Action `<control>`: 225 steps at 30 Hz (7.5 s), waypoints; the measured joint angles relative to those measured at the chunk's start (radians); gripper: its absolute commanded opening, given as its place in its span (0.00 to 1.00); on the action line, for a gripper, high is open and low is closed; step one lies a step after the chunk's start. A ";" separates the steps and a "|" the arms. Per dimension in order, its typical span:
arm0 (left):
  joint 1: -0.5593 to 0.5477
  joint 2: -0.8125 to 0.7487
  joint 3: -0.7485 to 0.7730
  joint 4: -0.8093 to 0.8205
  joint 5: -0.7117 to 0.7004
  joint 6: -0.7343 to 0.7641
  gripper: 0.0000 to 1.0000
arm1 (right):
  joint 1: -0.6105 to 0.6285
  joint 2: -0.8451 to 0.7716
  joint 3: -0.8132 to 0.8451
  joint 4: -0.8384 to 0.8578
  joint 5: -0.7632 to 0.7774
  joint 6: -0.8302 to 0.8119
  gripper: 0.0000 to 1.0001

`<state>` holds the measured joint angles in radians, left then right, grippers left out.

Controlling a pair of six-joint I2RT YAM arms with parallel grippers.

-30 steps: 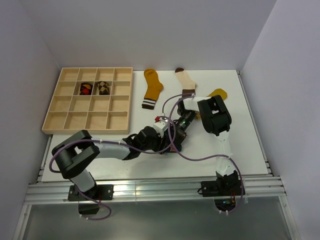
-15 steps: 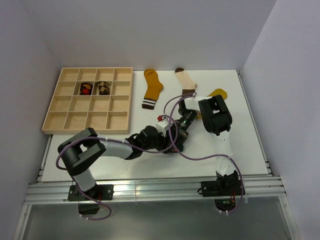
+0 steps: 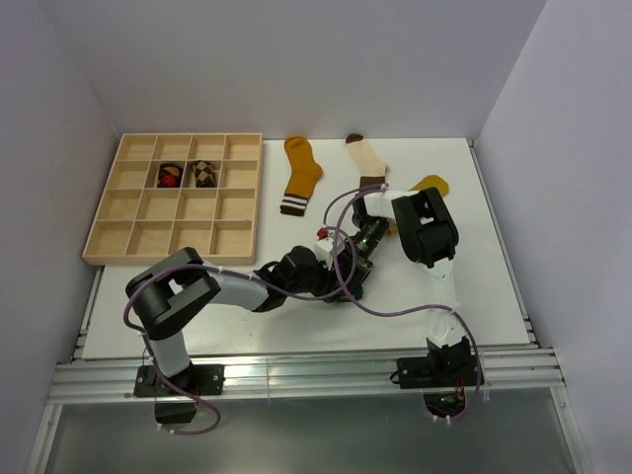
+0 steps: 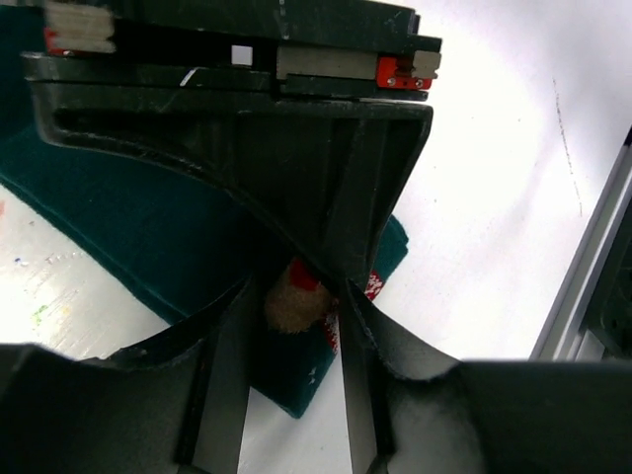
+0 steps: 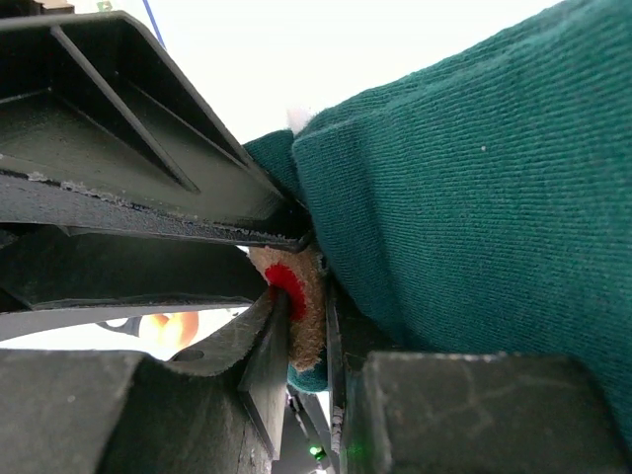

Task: Roll the socks
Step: Roll the sock at the center of the board.

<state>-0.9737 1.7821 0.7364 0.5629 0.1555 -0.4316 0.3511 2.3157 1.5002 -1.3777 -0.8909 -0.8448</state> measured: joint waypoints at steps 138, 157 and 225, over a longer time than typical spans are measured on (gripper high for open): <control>0.021 -0.055 0.005 -0.108 0.098 0.017 0.57 | 0.036 -0.023 0.008 -0.041 0.009 -0.113 0.25; 0.091 0.015 -0.012 0.015 0.282 -0.249 0.00 | 0.012 -0.142 -0.100 0.104 0.075 0.025 0.54; 0.291 0.262 0.443 -0.860 0.590 -0.515 0.45 | 0.401 -0.974 -0.878 1.116 0.500 -0.068 0.26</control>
<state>-0.6830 2.0441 1.1793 -0.2974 0.7452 -0.9470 0.7521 1.3418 0.6220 -0.2615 -0.3904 -0.9127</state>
